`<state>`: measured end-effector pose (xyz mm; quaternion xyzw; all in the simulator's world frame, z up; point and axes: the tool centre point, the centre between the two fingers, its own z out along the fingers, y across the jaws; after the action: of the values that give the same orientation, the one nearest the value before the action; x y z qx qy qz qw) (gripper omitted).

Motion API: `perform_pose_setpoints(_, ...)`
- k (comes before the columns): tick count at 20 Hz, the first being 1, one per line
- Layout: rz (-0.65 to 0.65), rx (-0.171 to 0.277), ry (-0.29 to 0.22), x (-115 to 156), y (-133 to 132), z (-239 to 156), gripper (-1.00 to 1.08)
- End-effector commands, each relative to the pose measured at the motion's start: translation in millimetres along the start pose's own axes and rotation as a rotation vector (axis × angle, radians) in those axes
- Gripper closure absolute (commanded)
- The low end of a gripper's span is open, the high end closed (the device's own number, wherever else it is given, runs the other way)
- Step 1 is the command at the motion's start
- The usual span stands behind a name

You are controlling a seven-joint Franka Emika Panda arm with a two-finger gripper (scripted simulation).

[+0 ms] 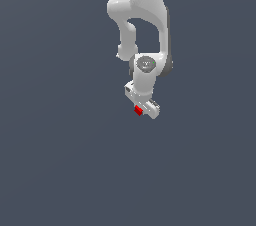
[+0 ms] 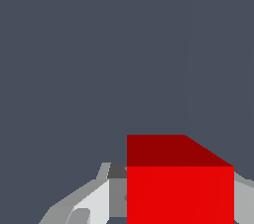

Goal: Pick up the red cube and move it to a goal position.

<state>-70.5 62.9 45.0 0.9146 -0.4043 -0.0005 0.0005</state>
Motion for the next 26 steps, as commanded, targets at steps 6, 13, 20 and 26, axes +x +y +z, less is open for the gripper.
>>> perform_pose_setpoints(6,0.001,0.001,0.001,24,-1,-53,1.08)
perform_pose_setpoints(13,0.002,0.0,0.001,55,-3,-121,1.08)
perform_pose_setpoints(20,0.002,0.0,0.001,86,-5,-190,1.08)
perform_pose_setpoints(26,0.002,0.0,0.001,113,-8,-246,1.08)
